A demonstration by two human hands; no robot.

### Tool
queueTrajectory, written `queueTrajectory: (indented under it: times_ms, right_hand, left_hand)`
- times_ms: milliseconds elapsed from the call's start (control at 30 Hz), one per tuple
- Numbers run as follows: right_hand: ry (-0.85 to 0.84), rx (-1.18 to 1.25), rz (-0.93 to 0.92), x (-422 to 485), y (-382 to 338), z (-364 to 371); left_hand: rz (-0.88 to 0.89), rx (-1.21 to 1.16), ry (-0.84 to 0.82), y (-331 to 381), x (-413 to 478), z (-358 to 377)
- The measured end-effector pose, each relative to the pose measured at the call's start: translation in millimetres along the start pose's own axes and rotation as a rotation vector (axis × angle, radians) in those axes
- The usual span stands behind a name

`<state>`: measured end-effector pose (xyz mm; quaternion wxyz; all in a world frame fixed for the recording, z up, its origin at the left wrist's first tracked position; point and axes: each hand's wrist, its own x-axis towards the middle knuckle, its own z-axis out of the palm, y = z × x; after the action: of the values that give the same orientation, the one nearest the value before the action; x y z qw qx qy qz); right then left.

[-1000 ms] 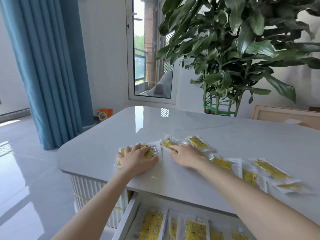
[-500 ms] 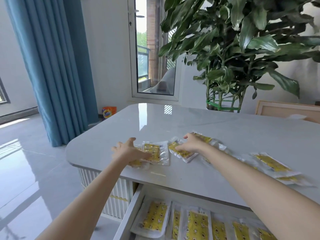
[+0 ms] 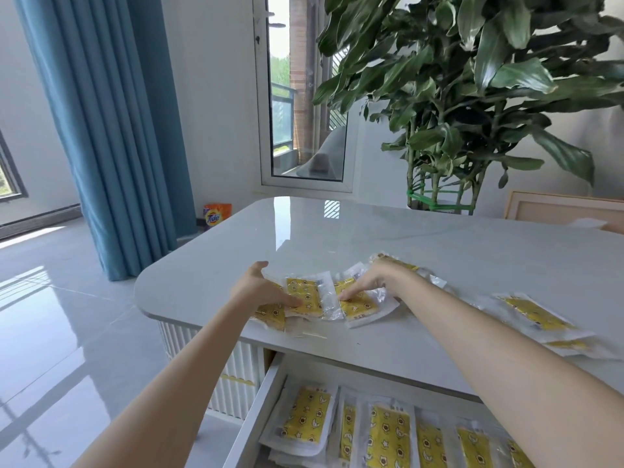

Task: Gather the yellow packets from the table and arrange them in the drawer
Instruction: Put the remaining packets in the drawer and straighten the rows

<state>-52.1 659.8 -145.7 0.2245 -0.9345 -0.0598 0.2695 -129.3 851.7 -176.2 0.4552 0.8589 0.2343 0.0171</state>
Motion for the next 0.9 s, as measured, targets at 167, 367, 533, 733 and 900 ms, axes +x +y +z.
queueTrajectory:
  times_ms: [167, 367, 533, 733, 900]
  right_hand:
    - [0.330, 0.368, -0.049, -0.5, 7.9, -2.6]
    - [0.448, 0.984, -0.201, -15.4, 6.5, -7.7]
    - [0.131, 1.155, -0.182, -17.1, 0.1, 18.5]
    - [0.106, 1.129, -0.094, -5.5, -5.7, 54.1]
    - [0.163, 1.116, -0.163, -10.3, -11.3, 54.9]
  left_hand:
    - [0.007, -0.104, 0.013, -0.9, -12.6, -1.4]
    - [-0.022, -0.362, -0.012, -6.1, -26.3, -2.6]
    - [-0.016, -0.533, -0.085, -15.2, -27.0, -1.6]
    - [0.034, -0.640, -0.127, -15.9, -29.2, 3.7]
    - [0.094, -0.691, -0.116, -17.1, -28.7, 7.7]
